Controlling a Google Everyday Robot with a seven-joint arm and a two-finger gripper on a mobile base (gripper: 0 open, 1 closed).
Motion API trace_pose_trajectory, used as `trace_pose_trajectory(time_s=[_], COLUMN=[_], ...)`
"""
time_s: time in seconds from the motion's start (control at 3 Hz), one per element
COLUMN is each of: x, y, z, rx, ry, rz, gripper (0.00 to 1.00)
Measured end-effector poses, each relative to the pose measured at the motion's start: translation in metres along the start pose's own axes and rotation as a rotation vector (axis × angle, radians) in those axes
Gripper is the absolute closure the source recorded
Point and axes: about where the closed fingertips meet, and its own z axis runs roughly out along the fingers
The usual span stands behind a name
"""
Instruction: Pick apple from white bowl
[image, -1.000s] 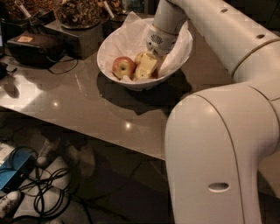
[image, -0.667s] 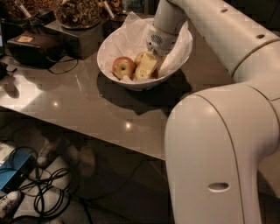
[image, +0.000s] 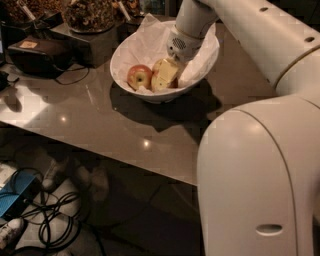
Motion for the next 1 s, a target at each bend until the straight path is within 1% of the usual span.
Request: trace_pose_trajectory(time_s=[0.33, 0.67, 1.0], x=[0.002, 0.006, 0.011], y=[0.005, 0.014, 0.027], z=[-0.007, -0.022, -0.041], rx=[0.009, 0.02, 0.032], ry=[-0.02, -0.083, -0.124], rz=[-0.01, -0.057, -0.1], gripper=[1.0, 1.0, 1.0])
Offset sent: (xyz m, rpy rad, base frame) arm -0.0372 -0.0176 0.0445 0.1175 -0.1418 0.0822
